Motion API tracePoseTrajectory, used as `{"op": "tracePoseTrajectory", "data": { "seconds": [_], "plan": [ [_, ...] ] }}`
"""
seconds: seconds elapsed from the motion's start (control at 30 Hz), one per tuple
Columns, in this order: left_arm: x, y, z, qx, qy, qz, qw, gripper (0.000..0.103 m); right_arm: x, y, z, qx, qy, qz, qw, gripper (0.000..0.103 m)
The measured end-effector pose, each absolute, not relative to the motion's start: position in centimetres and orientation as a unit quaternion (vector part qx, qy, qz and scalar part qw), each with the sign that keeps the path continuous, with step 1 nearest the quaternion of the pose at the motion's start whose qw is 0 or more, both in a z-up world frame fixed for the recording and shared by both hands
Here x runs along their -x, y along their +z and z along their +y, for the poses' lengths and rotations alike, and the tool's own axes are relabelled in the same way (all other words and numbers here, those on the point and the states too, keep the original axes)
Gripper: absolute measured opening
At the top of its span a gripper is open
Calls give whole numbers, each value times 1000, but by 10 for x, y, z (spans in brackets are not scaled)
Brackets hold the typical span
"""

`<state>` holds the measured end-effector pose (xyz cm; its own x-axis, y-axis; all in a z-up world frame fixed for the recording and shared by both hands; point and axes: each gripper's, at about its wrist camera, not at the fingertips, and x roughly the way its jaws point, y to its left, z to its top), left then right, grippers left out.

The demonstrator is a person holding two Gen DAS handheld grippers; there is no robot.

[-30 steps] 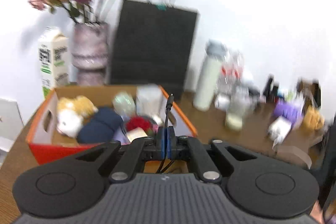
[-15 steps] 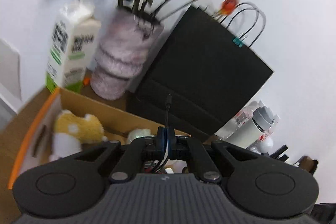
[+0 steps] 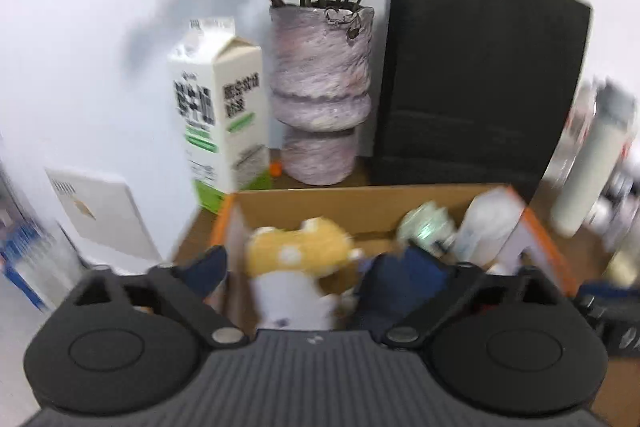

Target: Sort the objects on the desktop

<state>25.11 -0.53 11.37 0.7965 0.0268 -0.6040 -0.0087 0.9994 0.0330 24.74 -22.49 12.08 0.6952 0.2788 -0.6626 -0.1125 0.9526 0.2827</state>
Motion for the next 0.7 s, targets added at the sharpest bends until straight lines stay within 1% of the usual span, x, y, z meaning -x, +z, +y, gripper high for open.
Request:
{"op": "tracePoseTrajectory", "data": {
  "seconds": [0.1,0.2,0.27,0.3,0.37,0.53,0.63,0.7],
  "plan": [
    [-235,109,-2,-48,23,332,942,102,-234,120,-210,-88,112,380,914,82],
    [-206,107,6,-34,31,334,942,103,-206,123,-206,-49,103,354,928,82],
    [-180,106,12,-20,32,318,947,103,-181,121,-211,-50,98,323,940,91],
    [-165,104,15,-16,35,310,950,103,-168,117,-213,-51,94,313,944,91],
    [-138,99,19,-13,40,303,952,103,-151,107,-217,-54,77,316,944,91],
    [-72,67,26,-4,19,316,949,103,-104,72,-224,-43,60,324,943,91],
    [-44,46,26,10,11,321,947,103,-83,54,-220,-33,53,326,943,91],
    [-28,35,20,1,-9,323,946,103,-70,45,-215,-19,60,323,944,91]
  ]
}}
